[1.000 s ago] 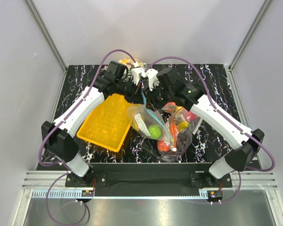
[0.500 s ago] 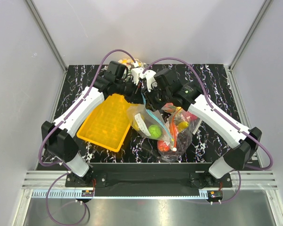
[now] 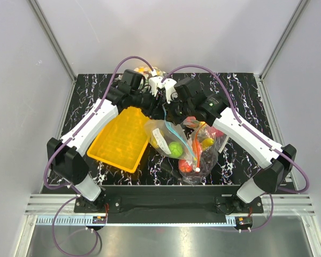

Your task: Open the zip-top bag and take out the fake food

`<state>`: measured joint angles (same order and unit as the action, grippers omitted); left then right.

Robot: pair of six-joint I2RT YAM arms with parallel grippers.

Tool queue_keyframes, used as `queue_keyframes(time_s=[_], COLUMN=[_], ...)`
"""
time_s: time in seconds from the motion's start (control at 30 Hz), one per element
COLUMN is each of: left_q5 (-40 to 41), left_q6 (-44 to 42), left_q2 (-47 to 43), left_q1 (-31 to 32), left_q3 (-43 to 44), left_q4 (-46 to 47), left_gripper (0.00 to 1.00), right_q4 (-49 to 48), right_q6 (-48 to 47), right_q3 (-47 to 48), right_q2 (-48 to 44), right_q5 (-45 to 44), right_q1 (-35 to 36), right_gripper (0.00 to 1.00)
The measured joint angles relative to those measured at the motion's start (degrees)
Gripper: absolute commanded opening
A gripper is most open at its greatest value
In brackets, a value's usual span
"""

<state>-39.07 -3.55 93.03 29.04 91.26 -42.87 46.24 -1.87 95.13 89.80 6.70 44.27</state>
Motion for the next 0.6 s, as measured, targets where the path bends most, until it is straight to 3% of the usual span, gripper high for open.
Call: queue_keyframes(time_s=[0.13,0.33,0.6], left_q5=[1.7,4.72,8.57], left_q6=[1.42,5.66,21.94], left_q2=[-2.25,-13.55,-27.91], left_q1=[-0.09,0.22,1.75], left_q3=[-2.95,-13.11,-24.83], left_q4=[1.07,2.56,18.25], left_gripper=[0.62,0.66,0.62], right_q4=[-0.11,-0.9,-0.96], right_q6=[0.2,0.31,1.4], right_q3=[0.0,0.13,0.22], right_q2=[0.0,0.0,0.0], right_q5=[-0.04,-0.28,-1.53], right_q1=[-0.02,0.0,0.0], right_gripper=[0.0,0.0,0.0])
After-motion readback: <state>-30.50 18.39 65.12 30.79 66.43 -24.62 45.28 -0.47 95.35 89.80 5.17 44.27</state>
